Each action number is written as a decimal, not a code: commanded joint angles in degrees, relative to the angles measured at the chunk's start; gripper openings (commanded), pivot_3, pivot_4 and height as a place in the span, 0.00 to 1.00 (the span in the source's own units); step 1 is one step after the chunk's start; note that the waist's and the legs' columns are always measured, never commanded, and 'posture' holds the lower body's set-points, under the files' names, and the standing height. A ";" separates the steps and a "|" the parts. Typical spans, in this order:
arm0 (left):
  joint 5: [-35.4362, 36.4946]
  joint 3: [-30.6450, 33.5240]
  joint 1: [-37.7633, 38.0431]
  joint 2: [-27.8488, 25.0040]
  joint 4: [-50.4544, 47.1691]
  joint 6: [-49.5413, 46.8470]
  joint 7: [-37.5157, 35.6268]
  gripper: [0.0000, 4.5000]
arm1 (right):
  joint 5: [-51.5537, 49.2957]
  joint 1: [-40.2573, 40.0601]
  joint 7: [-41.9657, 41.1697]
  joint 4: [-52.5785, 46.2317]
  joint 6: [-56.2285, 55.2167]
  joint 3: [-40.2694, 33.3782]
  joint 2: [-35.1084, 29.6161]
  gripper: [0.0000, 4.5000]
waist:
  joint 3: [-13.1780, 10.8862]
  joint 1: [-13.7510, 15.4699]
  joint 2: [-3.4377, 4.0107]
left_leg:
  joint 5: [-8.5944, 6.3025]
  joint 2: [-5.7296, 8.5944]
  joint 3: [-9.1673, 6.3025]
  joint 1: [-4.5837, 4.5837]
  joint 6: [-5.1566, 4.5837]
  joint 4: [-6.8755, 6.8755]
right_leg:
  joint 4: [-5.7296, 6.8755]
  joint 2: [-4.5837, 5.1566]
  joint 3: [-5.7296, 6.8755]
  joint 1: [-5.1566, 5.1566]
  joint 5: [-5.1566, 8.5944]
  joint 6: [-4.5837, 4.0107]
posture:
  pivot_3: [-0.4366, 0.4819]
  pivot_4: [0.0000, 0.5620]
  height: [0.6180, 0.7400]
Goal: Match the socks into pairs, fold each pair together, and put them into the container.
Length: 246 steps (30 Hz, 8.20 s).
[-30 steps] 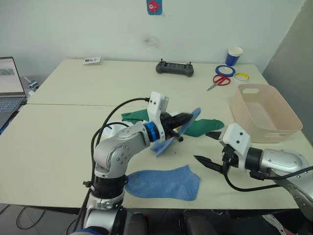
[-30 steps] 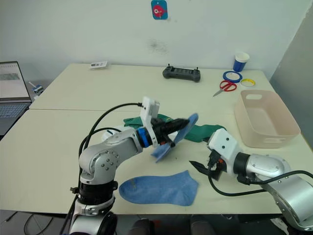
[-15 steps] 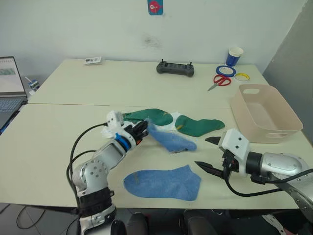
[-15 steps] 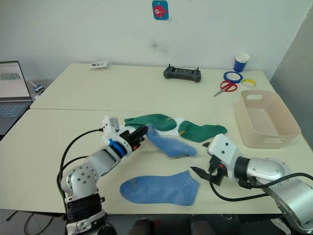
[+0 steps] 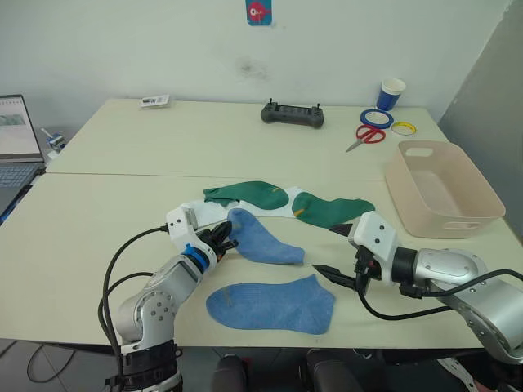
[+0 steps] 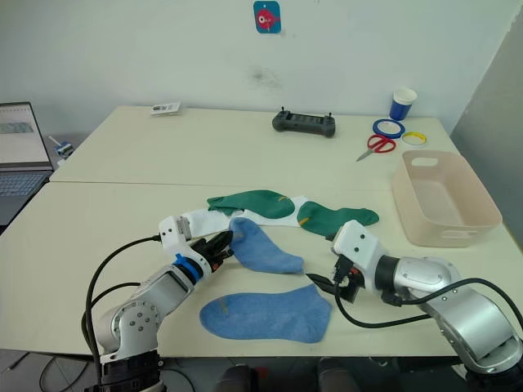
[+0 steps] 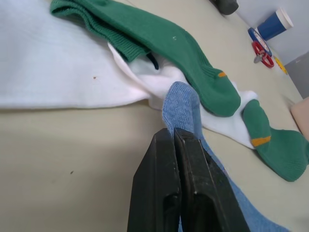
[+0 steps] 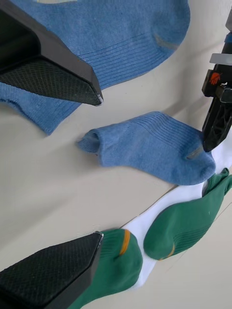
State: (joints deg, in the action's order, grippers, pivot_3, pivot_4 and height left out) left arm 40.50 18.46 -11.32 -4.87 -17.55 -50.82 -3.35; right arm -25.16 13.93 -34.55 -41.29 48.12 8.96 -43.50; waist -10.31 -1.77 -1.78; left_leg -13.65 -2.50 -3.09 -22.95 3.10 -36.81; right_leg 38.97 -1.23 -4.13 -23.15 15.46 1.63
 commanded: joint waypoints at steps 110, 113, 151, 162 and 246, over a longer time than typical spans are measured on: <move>-33.11 -30.64 -21.01 -33.91 28.64 59.29 -63.35 0.00 | 29.40 4.55 -10.67 20.50 -28.32 11.33 2.70 1.00 | -0.21 -0.43 0.21 | 0.01 -0.12 0.07 0.11 -0.02 0.48 | 0.07 -0.06 0.07 -0.13 0.21 -0.25 | 0.48 0.27 1.00; -33.15 -30.28 -20.40 -34.11 27.64 58.13 -63.39 0.00 | 30.80 4.69 -9.91 20.13 -27.94 11.32 4.07 1.00 | -0.21 -0.24 0.21 | 0.01 -0.12 0.07 0.10 -0.02 0.47 | 0.07 -0.06 0.07 -0.13 0.21 -0.25 | 0.48 0.27 1.00; -34.86 -30.92 -18.31 -33.29 26.37 58.63 -63.93 0.00 | 19.29 -1.13 -1.06 8.82 3.01 5.94 17.35 1.00 | -0.20 -0.16 0.22 | 0.00 -0.13 0.01 0.05 -0.03 0.00 | 0.22 -0.09 0.08 -0.05 0.08 -0.16 | 0.48 0.27 1.00; -35.04 -30.93 -17.81 -32.87 26.07 59.09 -63.69 0.00 | 22.68 1.49 2.74 16.20 -1.33 9.16 17.09 1.00 | -0.20 -0.18 0.22 | 0.00 -0.12 0.02 0.02 -0.03 -0.01 | 0.20 -0.07 0.06 -0.05 0.08 -0.15 | 0.48 0.27 1.00; -24.70 -19.10 -16.68 -21.52 22.00 8.57 -39.57 0.99 | 2.66 -12.80 1.02 -2.35 -9.04 -9.88 5.39 1.00 | -0.19 0.12 0.24 | -0.24 -0.08 0.05 0.03 -0.46 -0.16 | 0.09 -0.03 0.02 0.06 0.02 0.06 | 0.48 0.27 1.00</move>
State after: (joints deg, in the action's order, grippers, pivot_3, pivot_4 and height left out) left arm 15.74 0.03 -26.09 -26.57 3.65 -42.45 -43.02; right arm -23.06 0.68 -33.81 -42.71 40.44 0.66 -37.95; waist -10.49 -1.65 -1.54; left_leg -13.89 -2.57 -3.04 -22.94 2.64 -36.98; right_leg 39.06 -1.26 -4.10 -23.10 15.48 1.68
